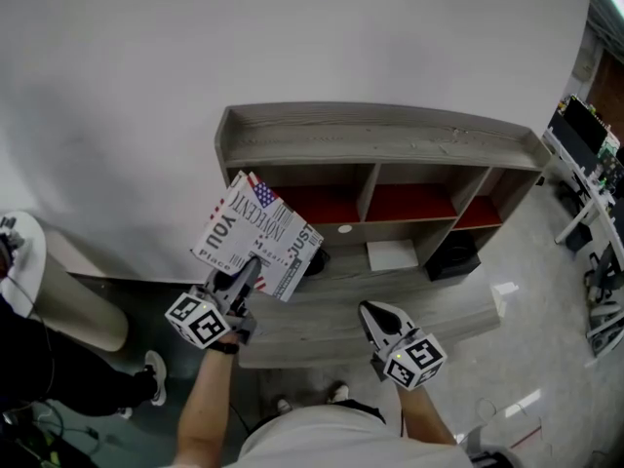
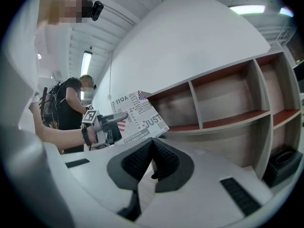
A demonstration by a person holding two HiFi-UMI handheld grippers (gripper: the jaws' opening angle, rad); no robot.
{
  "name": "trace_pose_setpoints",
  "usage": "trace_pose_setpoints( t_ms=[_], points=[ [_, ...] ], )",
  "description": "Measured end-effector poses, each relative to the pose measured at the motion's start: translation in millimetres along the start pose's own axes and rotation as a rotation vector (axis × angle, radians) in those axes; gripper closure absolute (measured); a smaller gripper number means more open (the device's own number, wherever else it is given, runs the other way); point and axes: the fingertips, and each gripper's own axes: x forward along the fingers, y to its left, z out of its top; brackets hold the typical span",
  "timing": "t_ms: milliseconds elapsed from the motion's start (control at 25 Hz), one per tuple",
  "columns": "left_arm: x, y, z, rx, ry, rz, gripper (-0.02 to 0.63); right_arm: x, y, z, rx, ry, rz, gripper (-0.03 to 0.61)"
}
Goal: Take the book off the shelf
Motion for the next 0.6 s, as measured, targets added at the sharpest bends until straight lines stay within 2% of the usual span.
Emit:
trace_pose_setpoints(
  t_ms=[120,360,600],
  points=[
    [-2.8,-4.1,9.8,0.074,-0.003,0.012,0.453,-1.3,2.1,9.6,-0.013,-0.015,-0.005,0.557],
    [-12.6,-23.4,27.5,0.34,0.007,0.029,0.452,0.5,1.6,21.1,-0.03,-0.032,-0.016,0.557],
    [-36.4,-22.8,40.2,0.477,-0.009,0.115,0.452,3.3,0.8,26.9,-0.039,-0.041,-0.017,0.557]
  ],
)
